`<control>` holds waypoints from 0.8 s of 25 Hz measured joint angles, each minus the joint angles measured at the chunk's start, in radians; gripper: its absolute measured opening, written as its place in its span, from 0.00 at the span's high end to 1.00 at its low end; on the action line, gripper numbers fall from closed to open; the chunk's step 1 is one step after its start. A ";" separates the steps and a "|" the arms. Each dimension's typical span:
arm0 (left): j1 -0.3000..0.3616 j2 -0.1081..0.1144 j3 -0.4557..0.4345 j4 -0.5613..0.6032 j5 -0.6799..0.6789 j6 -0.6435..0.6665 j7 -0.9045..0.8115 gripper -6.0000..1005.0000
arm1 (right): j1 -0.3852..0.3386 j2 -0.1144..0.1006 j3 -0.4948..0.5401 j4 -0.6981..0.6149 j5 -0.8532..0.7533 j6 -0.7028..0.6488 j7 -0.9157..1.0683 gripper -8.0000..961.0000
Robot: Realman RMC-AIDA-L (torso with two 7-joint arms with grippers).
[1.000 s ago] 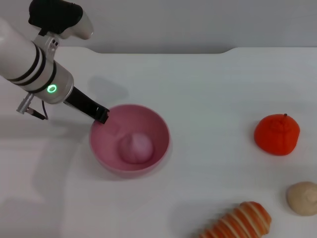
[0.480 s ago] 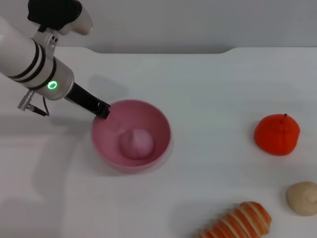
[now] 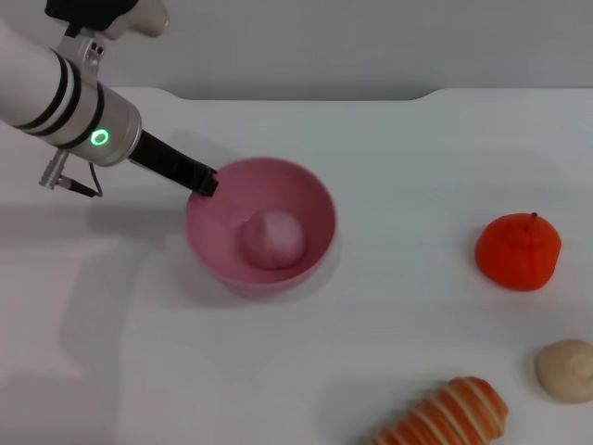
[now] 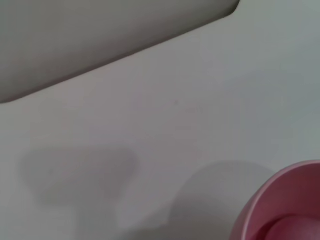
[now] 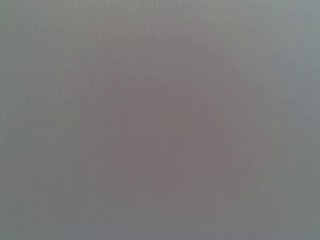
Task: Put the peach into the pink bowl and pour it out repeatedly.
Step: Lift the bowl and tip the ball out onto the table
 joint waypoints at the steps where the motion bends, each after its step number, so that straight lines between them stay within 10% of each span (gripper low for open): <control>1: 0.000 0.000 -0.002 -0.002 -0.007 -0.001 0.005 0.95 | 0.001 0.000 0.000 0.000 0.000 0.000 0.000 0.52; 20: 0.006 -0.003 0.003 -0.015 -0.061 -0.038 0.039 0.95 | 0.006 0.000 -0.006 0.006 -0.001 0.013 0.000 0.52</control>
